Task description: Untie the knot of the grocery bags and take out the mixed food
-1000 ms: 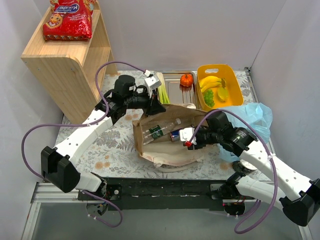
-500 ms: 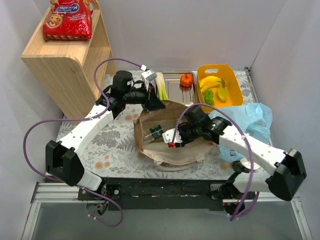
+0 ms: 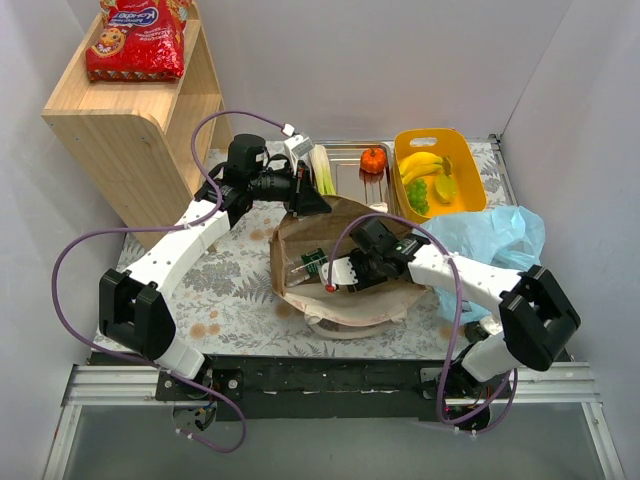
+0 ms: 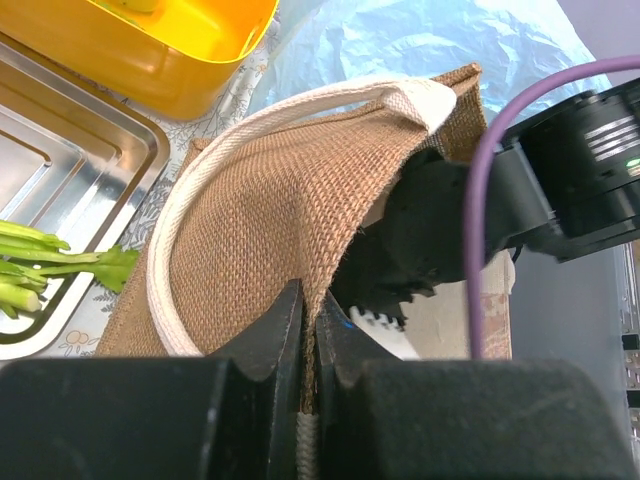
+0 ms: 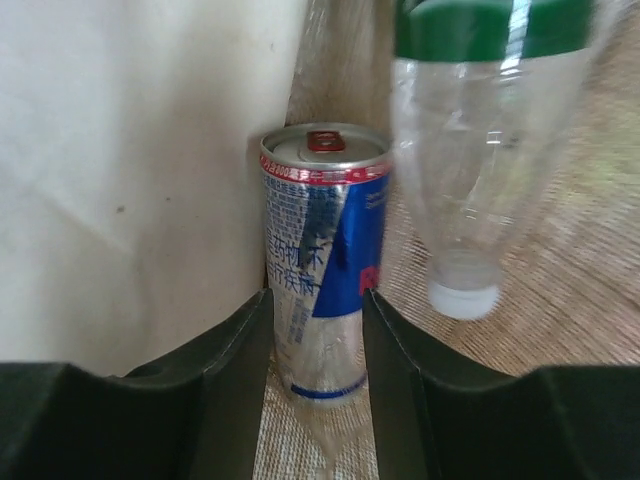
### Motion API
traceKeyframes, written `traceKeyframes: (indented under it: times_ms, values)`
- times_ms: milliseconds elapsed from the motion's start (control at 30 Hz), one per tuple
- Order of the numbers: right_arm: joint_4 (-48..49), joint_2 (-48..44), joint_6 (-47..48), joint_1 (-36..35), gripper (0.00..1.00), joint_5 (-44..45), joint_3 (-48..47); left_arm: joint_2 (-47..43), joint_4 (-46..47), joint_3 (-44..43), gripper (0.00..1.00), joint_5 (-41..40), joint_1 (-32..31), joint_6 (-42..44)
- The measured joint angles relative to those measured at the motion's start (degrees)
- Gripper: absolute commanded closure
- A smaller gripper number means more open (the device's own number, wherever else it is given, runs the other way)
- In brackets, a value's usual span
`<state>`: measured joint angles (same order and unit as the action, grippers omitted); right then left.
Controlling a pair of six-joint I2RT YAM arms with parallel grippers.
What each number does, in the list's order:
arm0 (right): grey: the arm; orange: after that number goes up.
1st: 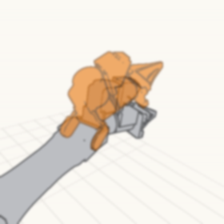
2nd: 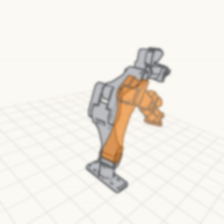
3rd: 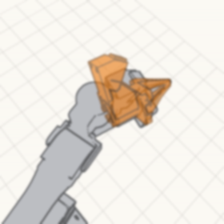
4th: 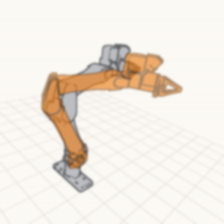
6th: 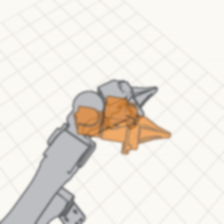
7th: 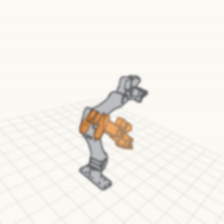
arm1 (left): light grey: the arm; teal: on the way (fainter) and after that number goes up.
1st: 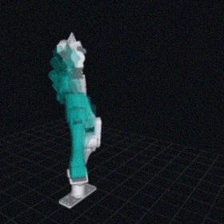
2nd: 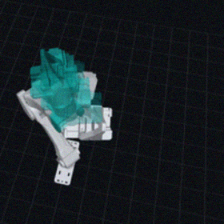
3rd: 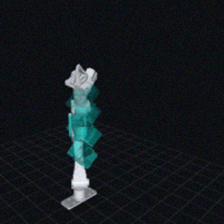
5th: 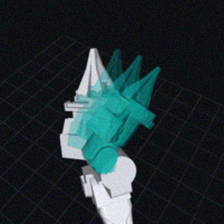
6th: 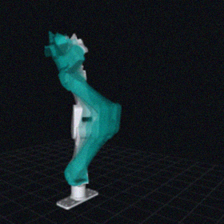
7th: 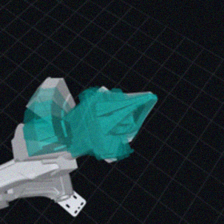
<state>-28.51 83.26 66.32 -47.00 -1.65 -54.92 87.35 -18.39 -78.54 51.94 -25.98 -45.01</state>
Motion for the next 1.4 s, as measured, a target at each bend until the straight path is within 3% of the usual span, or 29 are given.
traceKeyframes:
  times_ms: [233,300,367,500,600,867,900,1000,1067,1100,1167,1200,1400]
  values:
    - [4.07,3.30,0.11,0.00,0.36,3.23,1.97,0.42,0.83,0.00,1.00,0.39,0.02,-0.24]
    - [6.14,4.52,0.09,0.00,0.37,4.24,2.38,0.44,0.87,0.00,1.00,0.44,0.02,-0.26]
    - [8.26,5.70,0.17,0.00,0.43,5.03,2.91,0.44,0.98,0.00,1.00,0.55,0.02,-0.44]
    - [10.29,5.92,0.33,0.00,0.77,5.79,3.89,0.46,1.38,0.00,1.00,0.66,0.02,-0.83]
    - [11.08,5.01,0.13,0.00,0.96,5.40,4.61,0.52,1.77,0.00,1.00,0.66,0.02,-0.96]
    - [1.55,-0.55,-6.99,0.11,0.99,-2.32,2.21,2.71,1.62,-3.67,1.00,0.13,0.02,-0.48]
    - [0.15,-1.53,-8.39,0.11,0.99,-3.82,0.98,3.48,1.64,-5.20,0.98,0.00,0.02,-0.37]
    - [-2.64,-4.17,-11.39,0.22,0.99,-7.45,-2.49,5.44,1.42,-9.11,0.66,-0.04,0.00,-0.09]
    - [-3.54,-6.19,-13.07,0.48,0.99,-9.64,-4.17,6.67,1.60,-11.61,0.50,0.07,0.02,-0.09]
    - [-4.00,-7.39,-13.92,0.66,0.99,-10.95,-4.92,7.10,1.95,-12.96,0.28,0.04,0.02,-0.48]
    - [-4.90,-9.31,-15.10,1.05,0.99,-12.76,-5.79,7.19,2.19,-14.25,0.18,-0.07,0.02,-0.35]
    - [-5.53,-10.29,-15.56,1.33,0.99,-13.73,-6.32,7.19,2.19,-15.02,0.02,-0.11,0.02,-0.85]
    - [-8.39,-13.81,-18.18,3.32,0.99,-19.98,-11.91,9.75,-0.85,-25.86,0.02,-3.13,0.35,-1.38]
